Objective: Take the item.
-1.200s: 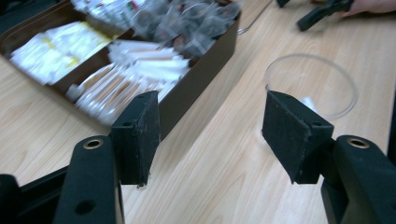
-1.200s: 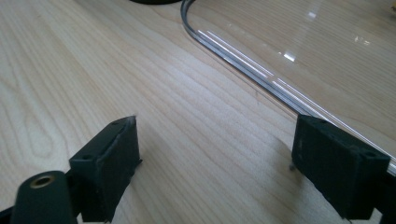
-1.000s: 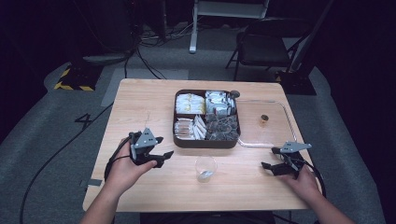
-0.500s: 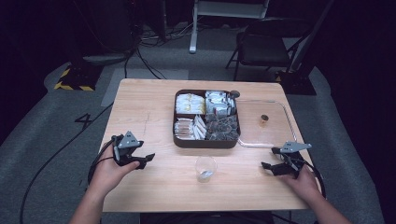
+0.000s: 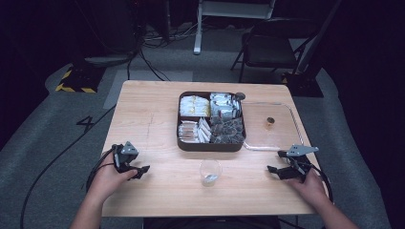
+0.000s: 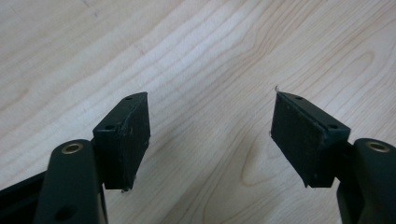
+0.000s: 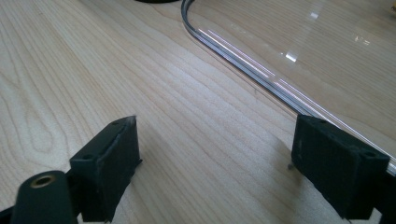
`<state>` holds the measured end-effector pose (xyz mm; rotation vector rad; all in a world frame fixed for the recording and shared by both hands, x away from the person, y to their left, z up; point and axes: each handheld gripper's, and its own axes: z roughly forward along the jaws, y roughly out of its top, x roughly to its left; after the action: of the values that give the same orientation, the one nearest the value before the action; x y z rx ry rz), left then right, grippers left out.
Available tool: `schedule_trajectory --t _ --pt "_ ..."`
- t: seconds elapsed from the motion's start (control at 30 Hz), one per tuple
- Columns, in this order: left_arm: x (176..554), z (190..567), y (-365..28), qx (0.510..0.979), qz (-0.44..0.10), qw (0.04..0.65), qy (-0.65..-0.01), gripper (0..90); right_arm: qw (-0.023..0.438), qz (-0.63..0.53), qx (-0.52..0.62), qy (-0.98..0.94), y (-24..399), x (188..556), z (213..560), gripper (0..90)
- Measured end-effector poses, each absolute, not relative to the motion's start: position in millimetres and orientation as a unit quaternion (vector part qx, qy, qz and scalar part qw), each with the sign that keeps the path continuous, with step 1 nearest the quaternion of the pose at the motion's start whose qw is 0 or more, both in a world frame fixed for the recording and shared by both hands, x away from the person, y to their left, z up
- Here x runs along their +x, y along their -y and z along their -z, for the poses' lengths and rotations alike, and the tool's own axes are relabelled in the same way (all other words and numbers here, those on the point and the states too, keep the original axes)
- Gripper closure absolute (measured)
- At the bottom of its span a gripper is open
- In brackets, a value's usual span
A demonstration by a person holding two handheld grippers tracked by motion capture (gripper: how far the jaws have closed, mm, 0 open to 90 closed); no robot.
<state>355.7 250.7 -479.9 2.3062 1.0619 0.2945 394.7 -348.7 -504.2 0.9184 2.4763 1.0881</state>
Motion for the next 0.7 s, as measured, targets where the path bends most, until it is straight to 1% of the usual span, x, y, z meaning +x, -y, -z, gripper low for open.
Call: schedule_trajectory --t 0.1,0.27,0.33,0.4,0.53,0.7 --pt "355.8 486.2 -253.0 0.865 -0.105 0.277 -0.405 28.1 0.142 -0.377 0.318 -0.858 348.7 394.7 504.2 15.3" --pt "355.7 490.2 -256.4 0.857 -0.114 0.291 -0.410 25.9 0.142 -0.377 0.318 -0.858 348.7 394.7 504.2 15.3" --pt "355.5 493.8 -257.2 0.857 -0.127 0.294 -0.405 22.0 0.142 -0.377 0.318 -0.858 348.7 394.7 504.2 15.2" --pt "355.4 498.8 -258.5 0.850 -0.135 0.311 -0.402 14.6 0.142 -0.377 0.318 -0.858 348.7 394.7 504.2 15.3" --pt "355.6 504.7 -261.2 0.844 -0.148 0.333 -0.394 9.1 0.142 -0.377 0.318 -0.858 348.7 394.7 504.2 15.3" --pt "355.4 504.7 -260.5 0.843 -0.148 0.332 -0.397 8.6 0.142 -0.377 0.318 -0.858 348.7 394.6 504.2 15.3"
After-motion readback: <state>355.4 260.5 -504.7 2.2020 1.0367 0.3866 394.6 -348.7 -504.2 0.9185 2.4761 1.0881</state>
